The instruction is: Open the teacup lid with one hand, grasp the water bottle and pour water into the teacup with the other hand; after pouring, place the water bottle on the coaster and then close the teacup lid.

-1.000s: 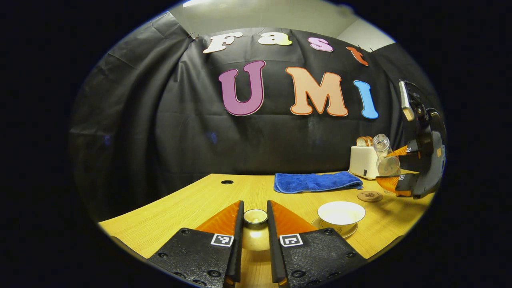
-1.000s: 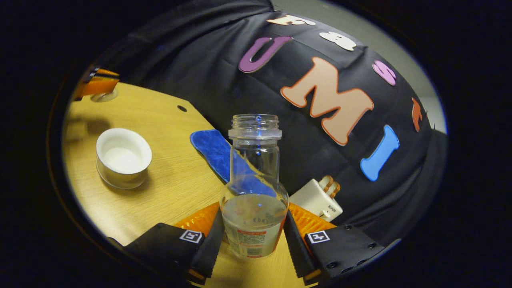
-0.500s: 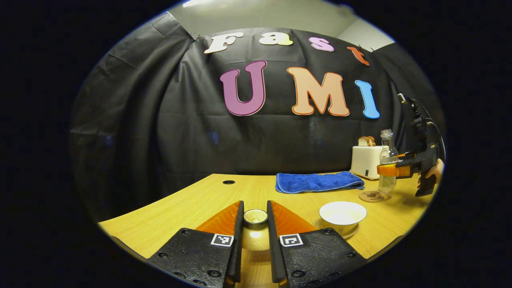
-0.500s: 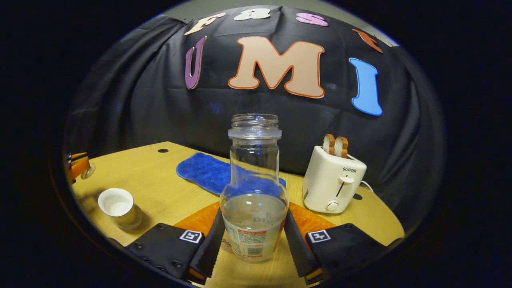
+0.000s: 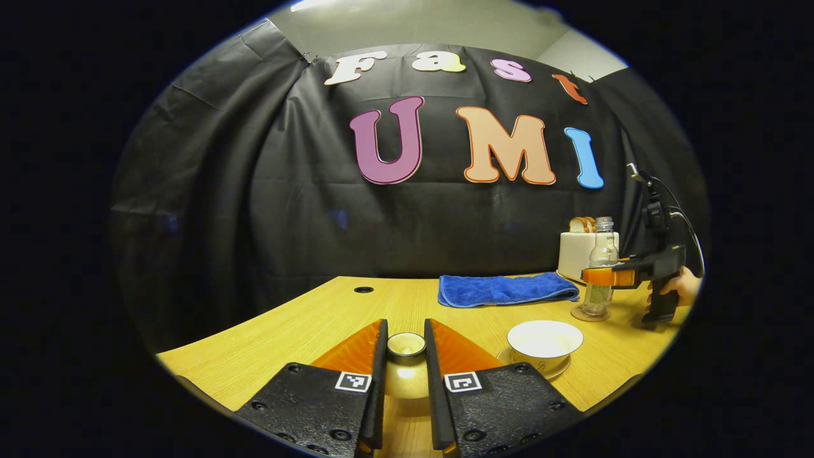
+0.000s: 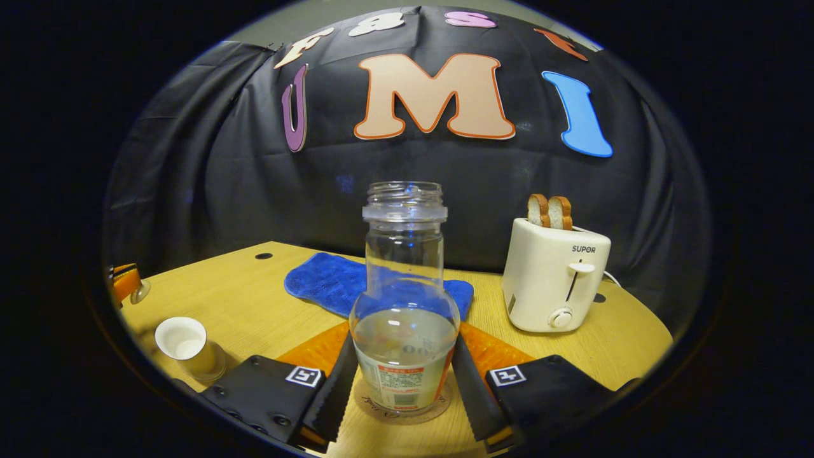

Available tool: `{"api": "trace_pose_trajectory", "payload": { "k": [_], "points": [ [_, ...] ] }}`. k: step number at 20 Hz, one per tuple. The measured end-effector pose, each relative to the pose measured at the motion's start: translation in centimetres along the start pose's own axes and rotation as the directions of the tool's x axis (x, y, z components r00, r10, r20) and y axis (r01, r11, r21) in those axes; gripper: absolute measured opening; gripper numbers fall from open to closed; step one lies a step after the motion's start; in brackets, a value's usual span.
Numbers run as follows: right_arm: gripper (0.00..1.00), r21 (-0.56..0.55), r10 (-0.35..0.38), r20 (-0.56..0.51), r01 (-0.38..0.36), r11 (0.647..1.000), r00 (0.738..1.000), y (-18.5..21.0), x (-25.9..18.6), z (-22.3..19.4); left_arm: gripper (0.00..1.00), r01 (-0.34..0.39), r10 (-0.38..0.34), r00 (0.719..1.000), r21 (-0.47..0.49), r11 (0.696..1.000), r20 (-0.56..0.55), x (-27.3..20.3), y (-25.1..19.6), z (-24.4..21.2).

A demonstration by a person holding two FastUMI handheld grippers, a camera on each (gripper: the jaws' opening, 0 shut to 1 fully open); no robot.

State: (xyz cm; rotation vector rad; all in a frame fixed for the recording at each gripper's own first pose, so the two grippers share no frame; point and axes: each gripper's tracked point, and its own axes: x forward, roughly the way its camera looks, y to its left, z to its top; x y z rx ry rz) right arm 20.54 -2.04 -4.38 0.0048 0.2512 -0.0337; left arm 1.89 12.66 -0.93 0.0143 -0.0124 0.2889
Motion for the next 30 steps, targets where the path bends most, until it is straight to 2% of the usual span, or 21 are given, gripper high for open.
{"api": "trace_pose_trajectory", "payload": {
  "k": [8, 10, 11, 12, 15, 16, 17, 18, 20, 21, 22, 24, 25, 26, 30],
  "points": [
    [0.83, 0.032, 0.018, 0.004, -0.018, 0.999, 1.0, -0.2, -0.6, -0.1, 0.28, 0.004, -0.004, 1.0, 0.0, 1.0, -0.001, 0.0, 0.0, 0.1],
    [0.94, 0.036, 0.017, 0.001, -0.017, 0.999, 1.0, -0.1, -0.8, -0.3, 0.27, 0.007, -0.007, 1.0, 0.0, 1.0, 0.0, 0.1, -0.2, 0.0],
    [0.94, 0.031, 0.011, 0.001, -0.011, 0.999, 1.0, -0.2, -0.9, -0.3, 0.27, 0.007, -0.007, 1.0, 0.0, 1.0, 0.0, 0.2, -0.1, 0.1],
    [0.84, 0.025, 0.005, 0.001, -0.005, 1.0, 1.0, -0.3, -1.1, -0.4, 0.27, 0.008, -0.008, 1.0, -0.001, 1.0, 0.0, 0.1, -0.1, 0.1],
    [0.89, 0.029, 0.001, 0.001, -0.001, 1.0, 1.0, -0.4, -1.8, -0.6, 0.27, 0.013, -0.013, 1.0, -0.001, 1.0, 0.0, 0.2, -0.3, 0.1],
    [0.84, 0.03, 0.0, 0.002, -0.001, 1.0, 1.0, -0.4, -2.1, -0.6, 0.27, 0.014, -0.014, 1.0, -0.001, 1.0, 0.0, 0.1, -0.3, 0.1],
    [0.84, 0.036, 0.008, 0.0, -0.008, 0.999, 1.0, -0.3, -2.3, -0.8, 0.27, 0.014, -0.014, 1.0, -0.001, 1.0, 0.0, 0.2, -0.3, 0.1],
    [0.89, 0.041, 0.011, -0.001, -0.011, 0.999, 1.0, -0.3, -2.7, -0.9, 0.27, 0.013, -0.013, 1.0, -0.001, 1.0, 0.001, 0.2, -0.3, 0.1],
    [0.89, 0.044, 0.012, 0.002, -0.012, 0.999, 1.0, -0.4, -3.3, -1.2, 0.28, 0.013, -0.013, 1.0, -0.001, 1.0, 0.001, 0.2, -0.3, 0.1],
    [0.84, 0.046, 0.014, 0.002, -0.014, 0.999, 1.0, -0.4, -3.7, -1.3, 0.27, 0.016, -0.016, 1.0, -0.001, 1.0, 0.001, 0.3, -0.4, 0.1],
    [0.89, 0.048, 0.014, 0.002, -0.014, 0.999, 1.0, -0.4, -3.9, -1.4, 0.27, 0.02, -0.02, 1.0, -0.001, 1.0, 0.001, 0.4, -0.6, 0.0],
    [0.89, 0.045, 0.013, 0.001, -0.013, 0.999, 1.0, -0.4, -4.5, -1.8, 0.27, 0.028, -0.028, 1.0, -0.001, 1.0, 0.001, 0.6, -0.7, 0.1],
    [0.84, 0.04, 0.015, 0.0, -0.015, 0.999, 1.0, -0.4, -4.9, -2.0, 0.27, 0.031, -0.031, 1.0, -0.001, 1.0, 0.001, 0.6, -0.8, 0.2],
    [0.89, 0.03, 0.014, -0.001, -0.014, 0.999, 1.0, -0.5, -5.3, -2.3, 0.27, 0.031, -0.031, 1.0, -0.001, 1.0, 0.002, 0.6, -0.8, 0.1],
    [0.89, 0.011, 0.003, 0.011, -0.003, 1.0, 1.0, -1.1, -6.6, -2.2, 0.27, 0.06, -0.06, 0.998, -0.003, 0.998, 0.0, 1.1, -1.9, 0.0]
  ]
}}
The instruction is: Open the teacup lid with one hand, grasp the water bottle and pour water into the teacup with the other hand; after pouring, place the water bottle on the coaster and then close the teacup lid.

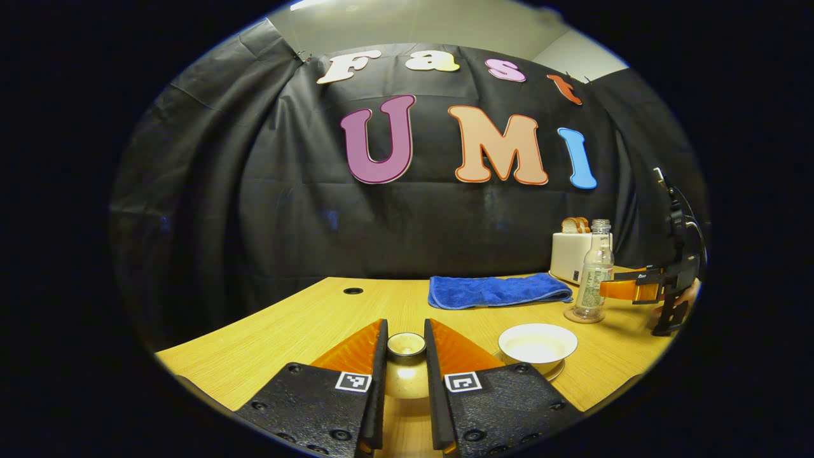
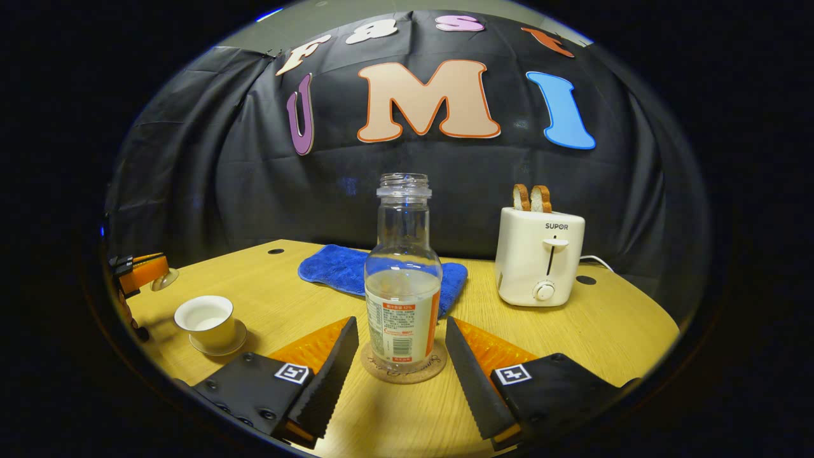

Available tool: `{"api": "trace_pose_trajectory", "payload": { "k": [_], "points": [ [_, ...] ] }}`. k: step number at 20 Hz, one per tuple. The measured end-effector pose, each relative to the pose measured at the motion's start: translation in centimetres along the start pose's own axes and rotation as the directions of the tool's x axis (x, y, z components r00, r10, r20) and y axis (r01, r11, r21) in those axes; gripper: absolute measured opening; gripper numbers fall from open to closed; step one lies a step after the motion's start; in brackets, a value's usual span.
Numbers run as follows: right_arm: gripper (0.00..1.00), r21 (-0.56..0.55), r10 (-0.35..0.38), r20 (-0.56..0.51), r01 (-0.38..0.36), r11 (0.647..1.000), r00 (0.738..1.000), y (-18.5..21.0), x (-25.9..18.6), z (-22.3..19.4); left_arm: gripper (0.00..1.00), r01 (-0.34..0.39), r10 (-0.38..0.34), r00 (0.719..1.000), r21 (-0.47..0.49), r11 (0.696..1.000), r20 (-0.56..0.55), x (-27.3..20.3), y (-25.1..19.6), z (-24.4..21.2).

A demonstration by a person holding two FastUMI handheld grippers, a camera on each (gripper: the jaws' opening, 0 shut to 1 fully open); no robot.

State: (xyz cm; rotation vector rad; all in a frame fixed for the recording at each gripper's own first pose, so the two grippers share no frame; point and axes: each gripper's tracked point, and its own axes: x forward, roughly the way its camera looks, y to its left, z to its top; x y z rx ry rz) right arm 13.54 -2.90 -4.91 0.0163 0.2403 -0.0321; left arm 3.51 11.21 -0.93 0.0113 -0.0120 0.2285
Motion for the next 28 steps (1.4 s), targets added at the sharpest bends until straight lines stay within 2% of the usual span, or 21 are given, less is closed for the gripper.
{"api": "trace_pose_trajectory", "payload": {
  "k": [5, 6, 7, 10, 11, 12, 14, 15, 17, 18, 19, 25, 26, 27, 28],
  "points": [
    [0.89, 0.016, 0.0, 0.074, -0.001, 1.0, 0.997, -0.2, -2.2, 0.9, 0.27, 0.056, -0.056, 0.998, -0.001, 0.998, -0.003, 1.0, -1.5, 0.0],
    [0.84, 0.014, 0.0, 0.087, -0.001, 1.0, 0.996, -0.2, -2.8, 0.9, 0.27, 0.073, -0.073, 0.997, -0.001, 0.997, -0.004, 1.2, -1.9, -0.1],
    [0.84, 0.015, 0.001, 0.095, -0.002, 1.0, 0.995, -0.1, -3.2, 1.0, 0.27, 0.094, -0.094, 0.996, -0.002, 0.996, -0.003, 1.5, -2.5, 0.0],
    [0.94, 0.029, 0.001, 0.108, -0.004, 1.0, 0.994, 0.1, -4.5, 1.0, 0.27, 0.171, -0.171, 0.985, 0.0, 0.985, -0.006, 2.5, -4.6, -0.1],
    [0.94, 0.032, -0.003, 0.118, -0.001, 0.999, 0.993, 0.0, -4.8, 1.1, 0.27, 0.198, -0.198, 0.98, -0.001, 0.98, -0.004, 2.8, -5.3, -0.1],
    [0.89, 0.035, -0.008, 0.132, 0.003, 0.999, 0.991, -0.1, -5.3, 1.3, 0.27, 0.223, -0.223, 0.975, 0.0, 0.975, -0.007, 3.0, -6.1, -0.2],
    [0.89, 0.041, -0.027, 0.167, 0.021, 0.999, 0.986, -0.5, -6.0, 1.7, 0.27, 0.273, -0.273, 0.962, 0.0, 0.962, -0.011, 3.3, -7.5, -0.2],
    [0.84, 0.044, -0.035, 0.187, 0.027, 0.999, 0.982, -0.7, -6.4, 2.0, 0.27, 0.306, -0.306, 0.952, -0.001, 0.952, -0.01, 3.3, -8.3, -0.2],
    [0.94, 0.048, -0.05, 0.198, 0.042, 0.998, 0.979, -1.0, -6.7, 2.0, 0.27, 0.37, -0.37, 0.929, -0.001, 0.929, -0.012, 3.3, -10.0, -0.2],
    [0.89, 0.047, -0.05, 0.2, 0.041, 0.998, 0.979, -1.0, -6.9, 2.0, 0.27, 0.398, -0.398, 0.917, 0.001, 0.917, -0.02, 3.3, -10.8, -0.3],
    [0.89, 0.048, -0.056, 0.2, 0.047, 0.998, 0.978, -1.1, -6.9, 2.1, 0.27, 0.425, -0.424, 0.905, 0.004, 0.905, -0.027, 3.1, -11.5, -0.4],
    [0.89, 0.051, -0.07, 0.201, 0.061, 0.997, 0.977, -1.4, -7.6, 2.1, 0.25, 0.489, -0.488, 0.871, 0.01, 0.872, -0.051, 2.9, -12.9, -0.5],
    [0.84, 0.052, -0.073, 0.201, 0.063, 0.997, 0.977, -1.5, -7.7, 2.1, 0.25, 0.506, -0.505, 0.862, 0.01, 0.863, -0.056, 2.7, -13.3, -0.7],
    [0.84, 0.053, -0.076, 0.201, 0.067, 0.996, 0.977, -1.6, -7.9, 2.0, 0.25, 0.523, -0.521, 0.851, 0.013, 0.852, -0.065, 2.5, -13.7, -0.9],
    [0.89, 0.053, -0.081, 0.2, 0.072, 0.996, 0.976, -1.7, -8.0, 2.0, 0.25, 0.538, -0.535, 0.84, 0.016, 0.843, -0.084, 2.4, -14.0, -1.3]
  ]
}}
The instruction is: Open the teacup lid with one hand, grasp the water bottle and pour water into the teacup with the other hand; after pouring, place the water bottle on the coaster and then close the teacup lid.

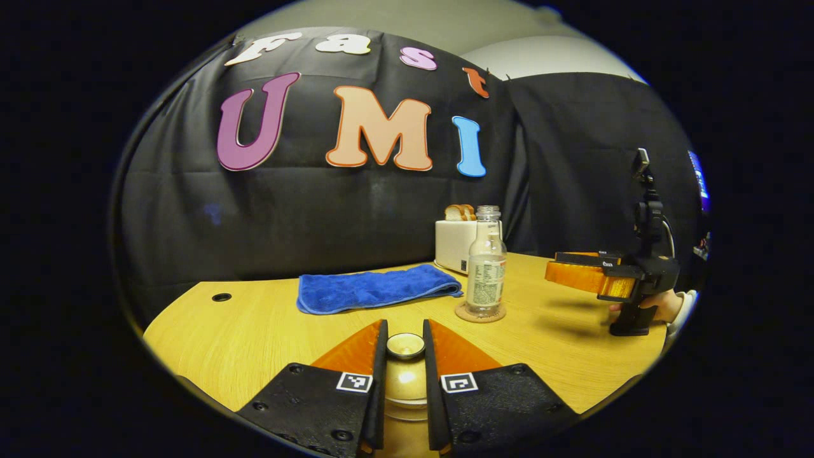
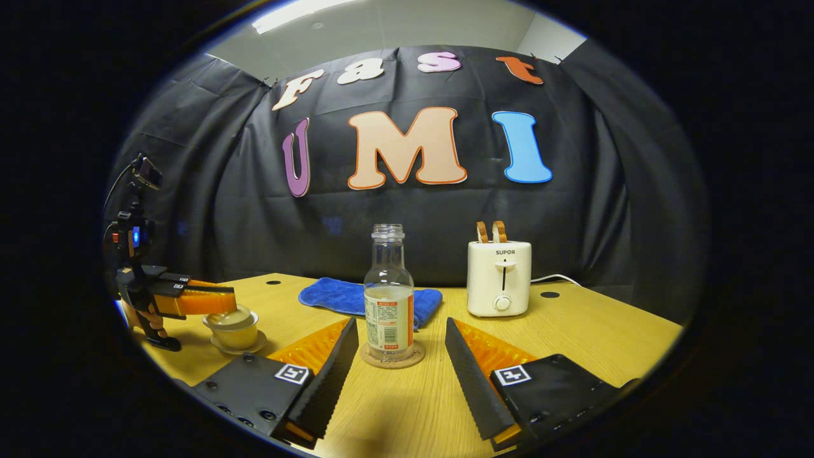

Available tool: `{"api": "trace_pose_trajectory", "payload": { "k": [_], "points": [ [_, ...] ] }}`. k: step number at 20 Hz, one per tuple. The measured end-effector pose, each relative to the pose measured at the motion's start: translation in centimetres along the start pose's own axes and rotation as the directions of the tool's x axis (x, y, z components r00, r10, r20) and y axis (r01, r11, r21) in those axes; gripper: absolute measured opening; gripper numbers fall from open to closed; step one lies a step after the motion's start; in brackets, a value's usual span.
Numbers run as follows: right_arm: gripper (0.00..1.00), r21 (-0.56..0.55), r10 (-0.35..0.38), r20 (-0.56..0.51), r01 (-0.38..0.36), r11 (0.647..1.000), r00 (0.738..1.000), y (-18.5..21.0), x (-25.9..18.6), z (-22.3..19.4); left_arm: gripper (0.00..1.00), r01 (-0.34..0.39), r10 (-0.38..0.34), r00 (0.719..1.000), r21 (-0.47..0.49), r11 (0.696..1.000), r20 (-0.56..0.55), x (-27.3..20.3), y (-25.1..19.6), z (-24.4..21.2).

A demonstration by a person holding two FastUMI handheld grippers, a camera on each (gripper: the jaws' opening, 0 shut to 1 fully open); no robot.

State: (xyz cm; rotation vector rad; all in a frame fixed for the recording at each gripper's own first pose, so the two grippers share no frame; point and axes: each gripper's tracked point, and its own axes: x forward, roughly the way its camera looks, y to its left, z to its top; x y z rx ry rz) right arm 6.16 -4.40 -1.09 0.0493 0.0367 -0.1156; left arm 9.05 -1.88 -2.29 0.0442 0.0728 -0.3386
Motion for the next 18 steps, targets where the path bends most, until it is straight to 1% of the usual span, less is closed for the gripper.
{"api": "trace_pose_trajectory", "payload": {
  "k": [1, 3, 8, 11, 18],
  "points": [
    [0.89, 0.0, -0.006, 0.001, 0.006, 1.0, 1.0, -0.1, -0.18, 0.09, 0.25, 0.014, -0.014, 1.0, 0.006, 1.0, -0.02, 0.1, -0.36, -0.32],
    [0.89, -0.001, -0.013, 0.002, 0.013, 1.0, 1.0, -0.36, -0.66, 0.18, 0.24, 0.02, -0.019, 0.998, 0.016, 1.0, -0.053, 0.14, -0.4, -0.71],
    [0.89, -0.001, -0.019, 0.002, 0.019, 1.0, 1.0, -0.48, -1.08, 0.18, 0.25, 0.004, -0.004, 1.0, 0.0, 1.0, -0.018, -0.33, 0.14, -0.05],
    [0.89, -0.001, -0.024, 0.002, 0.024, 1.0, 1.0, -0.64, -1.05, 0.23, 0.28, -0.004, 0.004, 1.0, -0.009, 1.0, 0.009, -0.44, 0.36, 0.24],
    [0.89, 0.0, -0.027, 0.002, 0.027, 1.0, 1.0, -0.75, -1.04, 0.18, 0.28, 0.001, -0.001, 0.999, 0.005, 1.0, -0.035, 0.01, 0.19, -0.41]
  ]
}}
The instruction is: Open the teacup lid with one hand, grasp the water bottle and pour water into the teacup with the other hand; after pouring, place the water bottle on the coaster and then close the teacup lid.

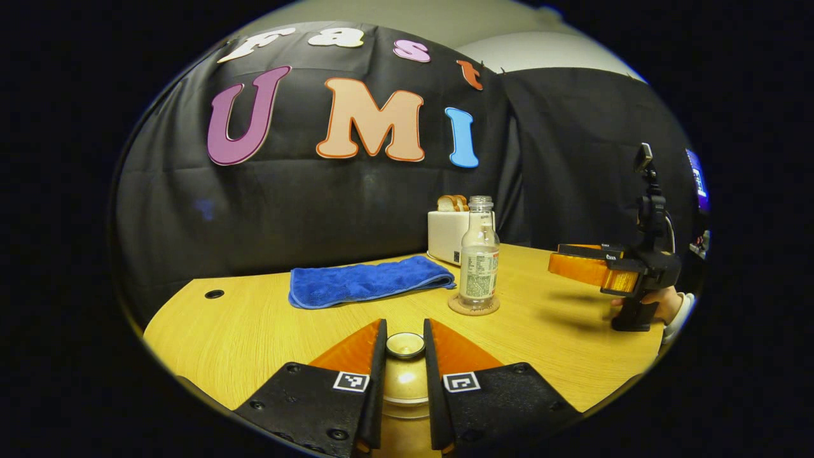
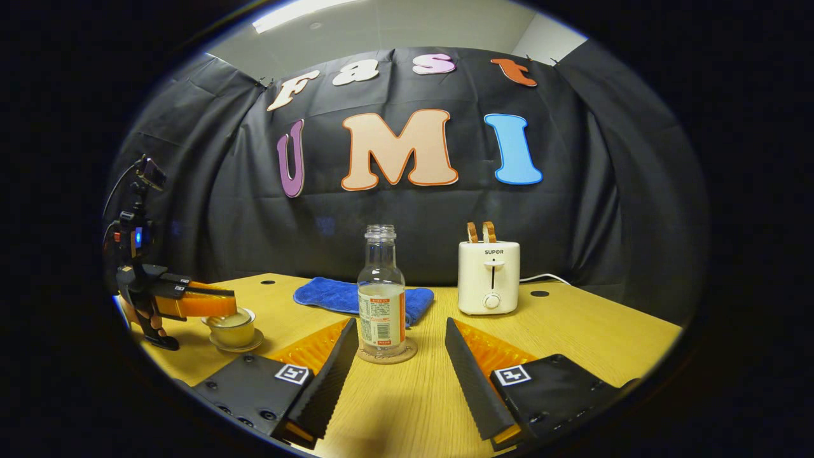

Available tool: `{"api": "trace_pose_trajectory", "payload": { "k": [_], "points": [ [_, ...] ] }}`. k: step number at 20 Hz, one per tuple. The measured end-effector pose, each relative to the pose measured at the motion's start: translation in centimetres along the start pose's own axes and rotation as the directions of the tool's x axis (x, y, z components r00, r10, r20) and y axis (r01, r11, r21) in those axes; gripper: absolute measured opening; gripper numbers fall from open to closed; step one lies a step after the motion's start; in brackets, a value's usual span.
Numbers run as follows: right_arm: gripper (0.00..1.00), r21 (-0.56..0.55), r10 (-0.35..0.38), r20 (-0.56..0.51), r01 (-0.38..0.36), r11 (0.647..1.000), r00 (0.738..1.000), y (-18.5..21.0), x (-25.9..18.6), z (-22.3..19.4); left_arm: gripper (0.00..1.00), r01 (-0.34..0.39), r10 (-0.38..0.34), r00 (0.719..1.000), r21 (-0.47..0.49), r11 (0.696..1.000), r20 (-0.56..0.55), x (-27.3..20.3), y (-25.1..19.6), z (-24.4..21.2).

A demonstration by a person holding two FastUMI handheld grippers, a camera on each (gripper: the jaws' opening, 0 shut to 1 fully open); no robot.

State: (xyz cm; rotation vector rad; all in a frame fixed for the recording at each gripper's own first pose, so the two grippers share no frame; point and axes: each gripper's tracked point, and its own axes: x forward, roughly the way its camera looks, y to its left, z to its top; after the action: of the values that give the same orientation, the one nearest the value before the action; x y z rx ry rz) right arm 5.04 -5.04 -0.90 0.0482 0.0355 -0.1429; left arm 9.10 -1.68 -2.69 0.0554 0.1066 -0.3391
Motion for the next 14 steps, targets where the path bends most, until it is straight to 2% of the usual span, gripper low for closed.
{"api": "trace_pose_trajectory", "payload": {
  "k": [1, 2, 3, 8, 9, 10, 13, 14],
  "points": [
    [0.89, 0.0, -0.001, 0.0, 0.001, 1.0, 1.0, -0.1, 0.0, 0.0, 0.28, 0.0, 0.0, 1.0, 0.001, 1.0, -0.004, 0.0, 0.1, 0.0],
    [0.84, 0.0, -0.002, 0.0, 0.002, 1.0, 1.0, 0.0, 0.1, 0.1, 0.28, -0.001, 0.001, 1.0, 0.002, 1.0, -0.006, 0.1, 0.0, 0.0],
    [0.89, 0.0, -0.002, 0.0, 0.002, 1.0, 1.0, -0.1, 0.1, 0.2, 0.28, -0.002, 0.002, 1.0, 0.002, 1.0, -0.007, 0.1, 0.1, 0.0],
    [0.89, 0.0, -0.003, 0.0, 0.003, 1.0, 1.0, -0.1, 0.1, 0.1, 0.31, -0.005, 0.005, 1.0, 0.0, 1.0, -0.008, -0.1, 0.2, 0.0],
    [0.89, 0.0, -0.003, 0.0, 0.003, 1.0, 1.0, -0.2, 0.1, 0.2, 0.34, -0.009, 0.009, 1.0, -0.001, 1.0, -0.003, -0.1, 0.2, 0.1],
    [0.89, -0.001, -0.004, -0.001, 0.004, 1.0, 1.0, -0.2, 0.1, 0.1, 0.41, -0.013, 0.013, 1.0, -0.003, 1.0, 0.002, -0.2, 0.3, 0.1],
    [0.89, -0.001, -0.014, 0.001, 0.014, 1.0, 1.0, -0.3, 0.3, 0.3, 0.9, -0.044, 0.044, 0.999, -0.005, 0.999, 0.024, -0.8, 0.6, 0.5],
    [0.84, -0.001, -0.021, 0.001, 0.021, 1.0, 1.0, -0.6, 0.1, 0.2, 0.9, -0.06, 0.061, 0.998, -0.005, 0.998, 0.034, -1.1, 0.8, 0.5]
  ]
}}
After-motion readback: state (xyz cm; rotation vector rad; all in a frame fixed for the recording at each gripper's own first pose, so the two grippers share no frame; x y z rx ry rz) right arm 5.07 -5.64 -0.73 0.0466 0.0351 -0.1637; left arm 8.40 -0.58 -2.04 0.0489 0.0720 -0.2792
